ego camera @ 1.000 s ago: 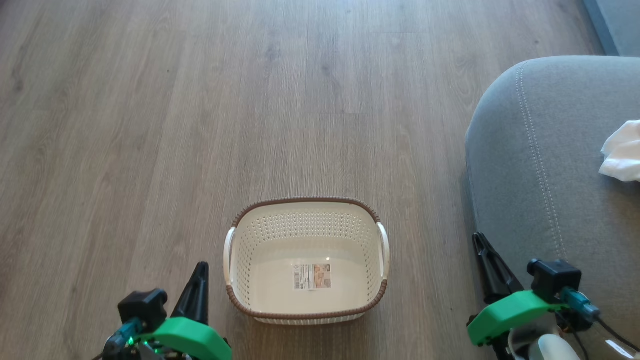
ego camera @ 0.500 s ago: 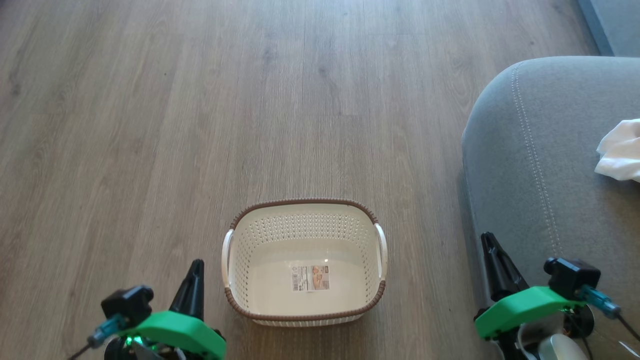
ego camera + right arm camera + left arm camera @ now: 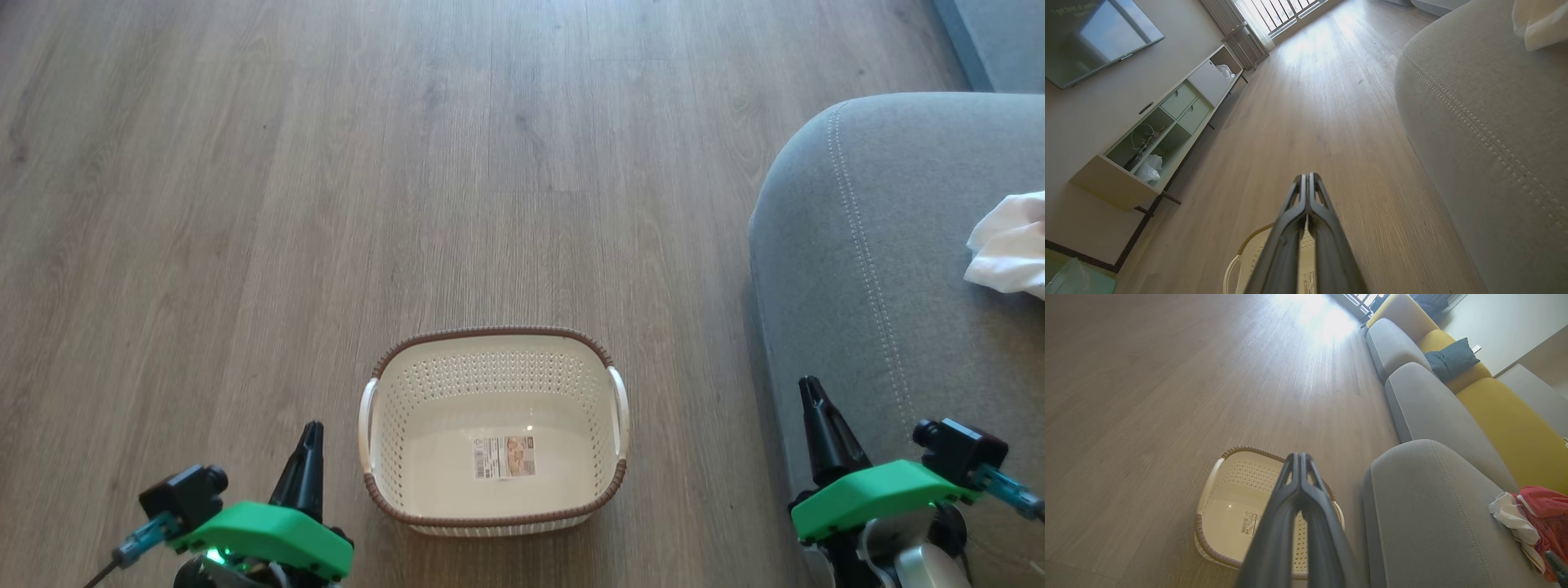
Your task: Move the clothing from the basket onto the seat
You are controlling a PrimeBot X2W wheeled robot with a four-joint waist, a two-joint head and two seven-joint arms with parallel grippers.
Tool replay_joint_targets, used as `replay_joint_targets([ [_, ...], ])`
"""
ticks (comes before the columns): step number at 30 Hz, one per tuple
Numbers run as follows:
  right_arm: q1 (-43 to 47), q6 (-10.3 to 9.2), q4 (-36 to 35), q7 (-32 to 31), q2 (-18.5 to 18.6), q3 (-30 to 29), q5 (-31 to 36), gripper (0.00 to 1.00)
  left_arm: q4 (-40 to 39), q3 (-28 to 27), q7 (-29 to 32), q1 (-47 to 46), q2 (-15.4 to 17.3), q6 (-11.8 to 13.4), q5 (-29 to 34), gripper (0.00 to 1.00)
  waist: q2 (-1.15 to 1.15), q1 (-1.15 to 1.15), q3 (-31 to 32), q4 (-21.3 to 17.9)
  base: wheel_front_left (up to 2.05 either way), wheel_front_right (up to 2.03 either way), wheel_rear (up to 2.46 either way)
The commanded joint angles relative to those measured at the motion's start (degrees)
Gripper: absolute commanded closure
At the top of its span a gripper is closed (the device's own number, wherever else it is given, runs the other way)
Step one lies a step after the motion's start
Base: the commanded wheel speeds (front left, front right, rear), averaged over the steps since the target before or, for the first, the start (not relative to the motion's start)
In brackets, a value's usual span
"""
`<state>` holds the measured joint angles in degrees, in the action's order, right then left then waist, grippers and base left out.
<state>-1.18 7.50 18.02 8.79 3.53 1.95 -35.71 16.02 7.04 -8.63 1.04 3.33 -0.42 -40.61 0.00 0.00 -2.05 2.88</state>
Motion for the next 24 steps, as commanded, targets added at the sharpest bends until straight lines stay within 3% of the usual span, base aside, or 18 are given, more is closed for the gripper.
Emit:
replay_joint_targets([
  [1,-2.76,0.00,-2.22,-0.47,0.58,-0.20,-1.87,1.00,-1.72,-1.63,0.30,-3.00,0.44,-0.71,-1.61,1.00,0.00,0.00,0.03,-0.05,0.00,0.00,0.00],
  [24,-3.31,0.00,-2.73,-4.00,0.64,-1.87,-16.94,1.00,-1.82,-4.32,3.87,-4.09,0.56,-2.41,-15.40,1.00,0.00,0.00,0.52,-0.81,0.00,0.00,0.00],
])
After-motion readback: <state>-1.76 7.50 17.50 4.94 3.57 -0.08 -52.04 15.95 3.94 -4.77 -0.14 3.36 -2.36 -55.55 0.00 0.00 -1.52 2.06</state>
